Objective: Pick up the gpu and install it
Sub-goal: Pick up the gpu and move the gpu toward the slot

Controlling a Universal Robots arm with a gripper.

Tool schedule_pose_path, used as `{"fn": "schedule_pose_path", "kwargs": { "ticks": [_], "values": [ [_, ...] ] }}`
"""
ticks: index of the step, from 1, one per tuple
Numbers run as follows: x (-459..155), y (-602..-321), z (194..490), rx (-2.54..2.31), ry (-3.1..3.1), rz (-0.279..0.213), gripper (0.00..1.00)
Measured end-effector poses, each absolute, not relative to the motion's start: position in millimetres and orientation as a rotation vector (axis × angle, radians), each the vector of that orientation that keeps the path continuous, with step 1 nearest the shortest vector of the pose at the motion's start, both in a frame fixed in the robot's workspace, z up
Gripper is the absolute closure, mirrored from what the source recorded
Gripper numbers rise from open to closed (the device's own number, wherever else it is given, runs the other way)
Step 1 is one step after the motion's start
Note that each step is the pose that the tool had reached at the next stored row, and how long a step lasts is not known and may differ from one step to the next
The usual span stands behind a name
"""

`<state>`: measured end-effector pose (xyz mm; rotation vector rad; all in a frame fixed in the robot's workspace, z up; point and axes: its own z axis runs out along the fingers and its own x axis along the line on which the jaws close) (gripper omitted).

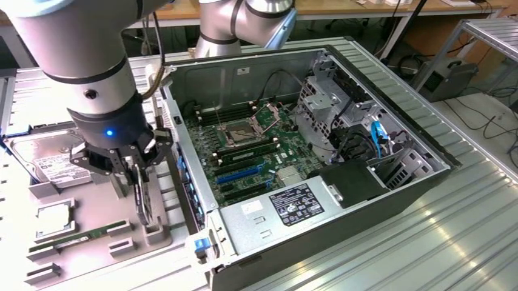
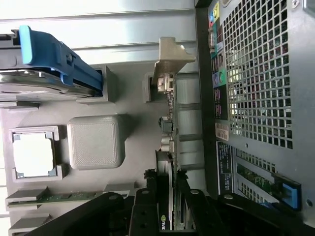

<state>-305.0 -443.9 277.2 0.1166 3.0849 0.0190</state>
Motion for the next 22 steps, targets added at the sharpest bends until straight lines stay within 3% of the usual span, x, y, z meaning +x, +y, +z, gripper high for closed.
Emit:
{"fn": "schedule_pose_path", "kwargs": {
  "ticks": [22],
  "values": [
    [-300.4,-444.0,405.5,0.116,3.085,0.018,0.73]
  ]
}}
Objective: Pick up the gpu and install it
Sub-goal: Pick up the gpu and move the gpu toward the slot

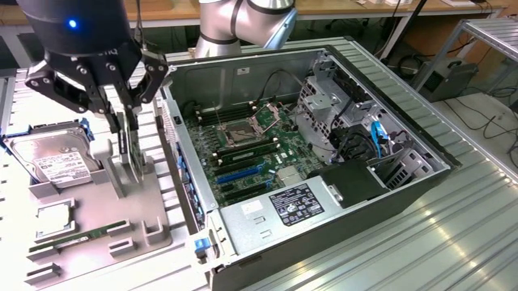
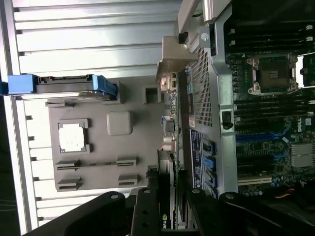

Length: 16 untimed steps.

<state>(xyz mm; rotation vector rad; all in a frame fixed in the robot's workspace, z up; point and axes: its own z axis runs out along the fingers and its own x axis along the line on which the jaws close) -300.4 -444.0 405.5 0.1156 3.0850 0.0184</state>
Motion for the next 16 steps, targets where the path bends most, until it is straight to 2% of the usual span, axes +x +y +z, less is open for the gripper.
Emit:
{"fn": "schedule_pose_path", "kwargs": {
  "ticks": [7,16],
  "values": [
    [-290.2,-444.0,425.9,0.116,3.085,0.019,0.73],
    [-254.3,-444.0,432.8,0.116,3.085,0.018,0.73]
  ]
}}
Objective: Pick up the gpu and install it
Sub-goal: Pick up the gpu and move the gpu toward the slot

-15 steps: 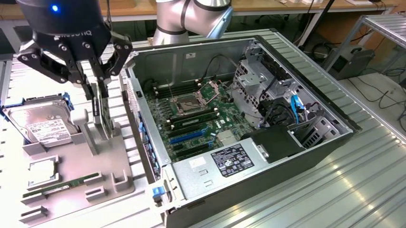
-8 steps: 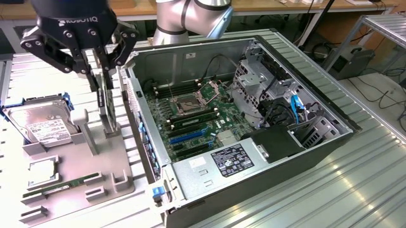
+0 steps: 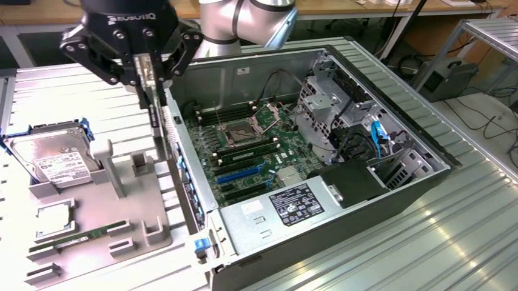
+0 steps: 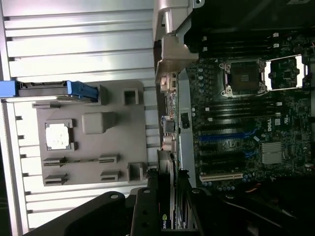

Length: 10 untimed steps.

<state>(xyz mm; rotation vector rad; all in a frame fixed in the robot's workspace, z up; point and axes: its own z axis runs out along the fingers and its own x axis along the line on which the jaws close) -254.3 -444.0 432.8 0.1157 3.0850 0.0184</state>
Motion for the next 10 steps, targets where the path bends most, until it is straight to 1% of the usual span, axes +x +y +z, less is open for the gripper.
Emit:
{"fn": "schedule_pose_path", "kwargs": {
  "ticks": [10],
  "values": [
    [-205.8,-444.1,433.0,0.116,3.085,0.019,0.73]
  ]
}}
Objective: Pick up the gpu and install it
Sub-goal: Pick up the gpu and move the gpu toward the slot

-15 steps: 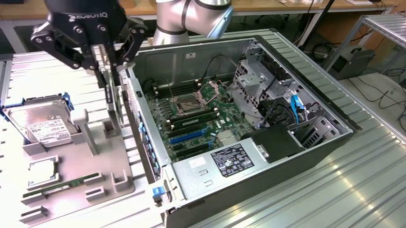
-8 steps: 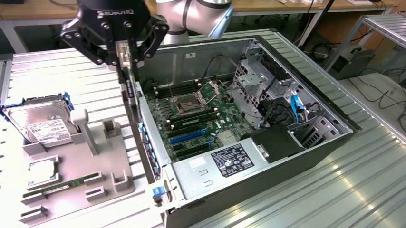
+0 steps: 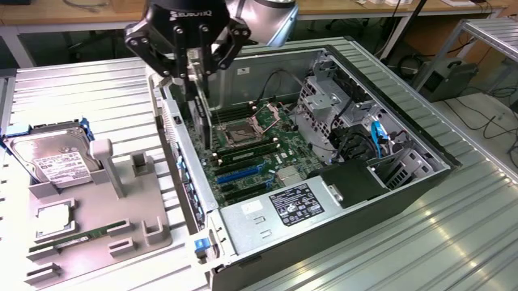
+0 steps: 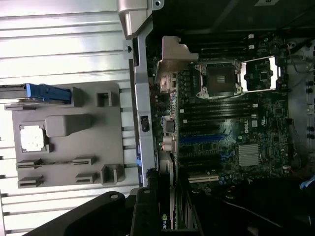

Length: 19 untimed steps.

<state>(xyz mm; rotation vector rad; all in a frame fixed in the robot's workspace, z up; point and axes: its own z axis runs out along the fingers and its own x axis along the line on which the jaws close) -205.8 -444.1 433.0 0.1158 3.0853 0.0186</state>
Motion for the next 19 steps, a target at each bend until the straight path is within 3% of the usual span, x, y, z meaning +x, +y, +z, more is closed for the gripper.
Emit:
{"fn": "schedule_pose_path", "kwargs": {
  "ticks": [19],
  "values": [
    [-103.4,-443.1,398.4,0.093,3.089,-0.008,0.73]
  ]
}}
